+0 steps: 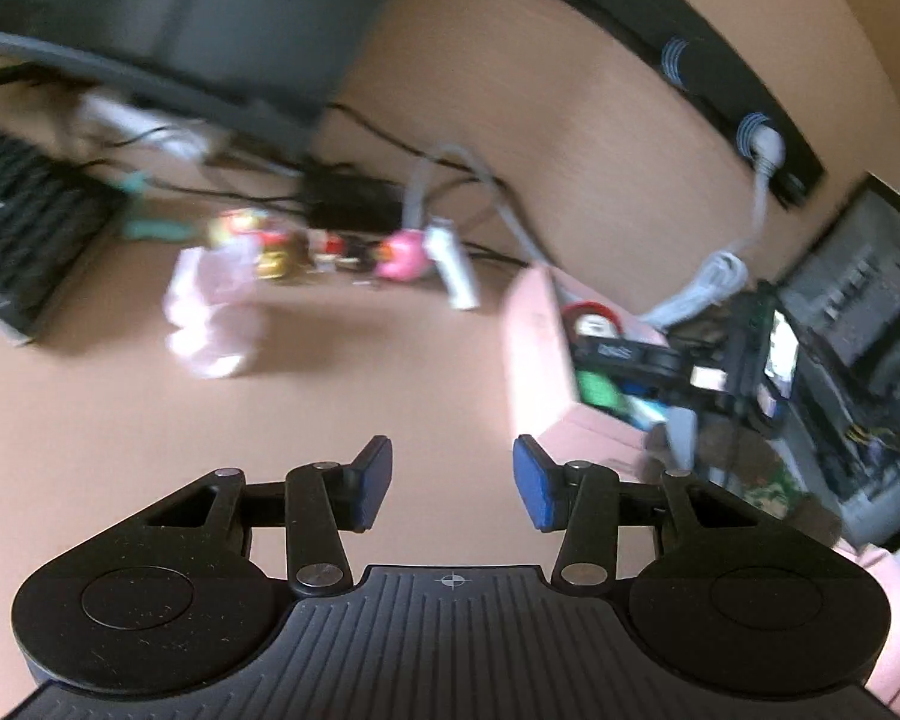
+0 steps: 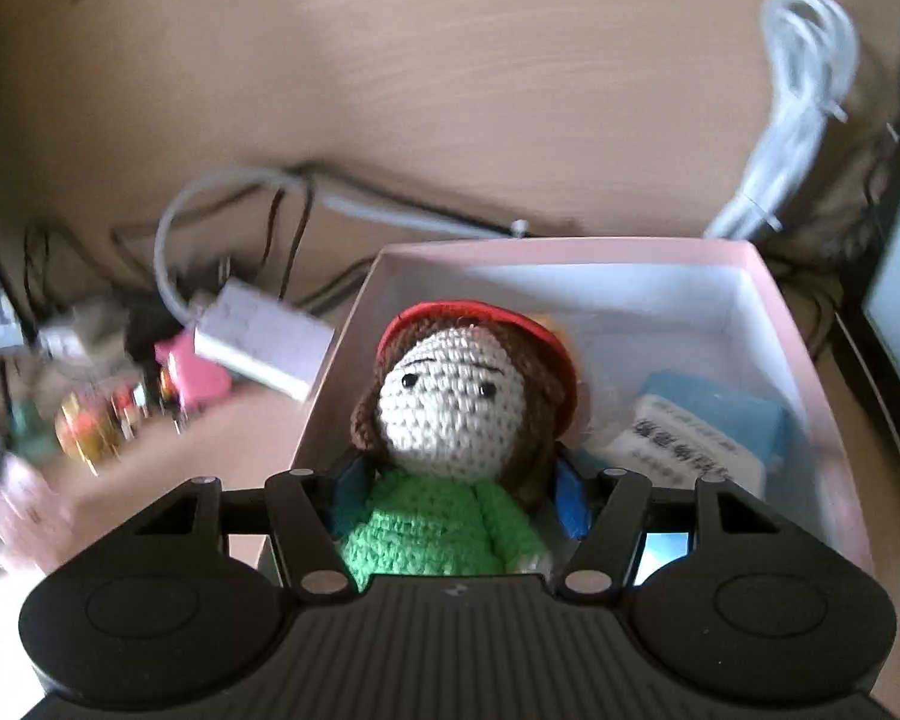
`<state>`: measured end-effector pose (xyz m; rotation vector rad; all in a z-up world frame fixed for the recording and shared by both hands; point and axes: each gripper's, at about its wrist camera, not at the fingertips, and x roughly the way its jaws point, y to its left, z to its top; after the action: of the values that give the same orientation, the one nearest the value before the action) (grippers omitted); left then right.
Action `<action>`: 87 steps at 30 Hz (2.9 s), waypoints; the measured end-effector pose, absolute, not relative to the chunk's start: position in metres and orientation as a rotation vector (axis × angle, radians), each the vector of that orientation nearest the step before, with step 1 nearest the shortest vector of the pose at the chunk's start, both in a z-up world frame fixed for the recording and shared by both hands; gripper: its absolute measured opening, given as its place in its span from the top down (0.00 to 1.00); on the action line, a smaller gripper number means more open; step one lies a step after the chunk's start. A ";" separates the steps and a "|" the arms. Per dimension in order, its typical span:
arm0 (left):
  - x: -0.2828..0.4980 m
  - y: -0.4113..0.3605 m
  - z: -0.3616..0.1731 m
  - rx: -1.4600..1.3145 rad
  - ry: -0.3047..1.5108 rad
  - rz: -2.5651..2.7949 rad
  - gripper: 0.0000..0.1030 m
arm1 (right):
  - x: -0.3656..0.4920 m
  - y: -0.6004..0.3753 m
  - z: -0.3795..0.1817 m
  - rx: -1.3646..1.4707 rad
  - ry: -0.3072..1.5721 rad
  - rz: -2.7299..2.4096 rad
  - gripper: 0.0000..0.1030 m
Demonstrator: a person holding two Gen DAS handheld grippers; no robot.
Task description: Organize objects
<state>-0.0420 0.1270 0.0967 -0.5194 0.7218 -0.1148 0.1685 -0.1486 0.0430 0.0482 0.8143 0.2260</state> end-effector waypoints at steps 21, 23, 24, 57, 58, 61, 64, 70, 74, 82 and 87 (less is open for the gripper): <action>-0.033 0.116 0.072 -0.516 0.805 -0.209 0.56 | 0.109 -0.219 0.054 -0.206 0.754 0.016 0.64; -0.031 0.108 0.071 -0.480 0.812 -0.211 0.57 | 0.108 -0.217 0.055 -0.217 0.745 0.011 0.62; -0.031 0.106 0.072 -0.446 0.808 -0.202 0.57 | 0.105 -0.215 0.057 -0.213 0.740 0.010 0.57; 0.187 0.265 0.052 -0.064 0.976 0.269 0.66 | -0.016 -0.107 0.044 -0.146 0.806 0.153 0.05; 0.188 0.263 0.051 -0.049 0.973 0.270 0.66 | -0.015 -0.108 0.043 -0.141 0.811 0.147 0.05; 0.189 0.258 0.052 -0.054 0.962 0.261 0.66 | -0.013 -0.110 0.041 -0.139 0.821 0.127 0.05; 0.185 0.252 0.053 -0.136 0.946 0.199 0.66 | -0.012 -0.110 0.041 -0.140 0.820 0.116 0.05; 0.128 0.216 0.063 -0.381 0.839 -0.142 0.76 | -0.012 -0.108 0.042 -0.138 0.815 0.124 0.05; 0.071 0.201 0.078 -0.431 0.754 -0.192 0.76 | -0.010 -0.106 0.046 -0.136 0.796 0.147 0.05; -0.002 0.206 0.086 -0.441 0.771 -0.038 0.76 | 0.055 -0.053 0.075 -0.283 0.610 0.282 0.05; -0.027 0.234 0.069 -0.487 0.807 -0.011 0.76 | 0.141 -0.003 0.080 -0.322 0.612 0.367 0.21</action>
<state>-0.0270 0.2335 0.0688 -0.4868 0.8073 -0.0109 0.1412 -0.0027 0.0797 -0.3224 0.6123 0.3674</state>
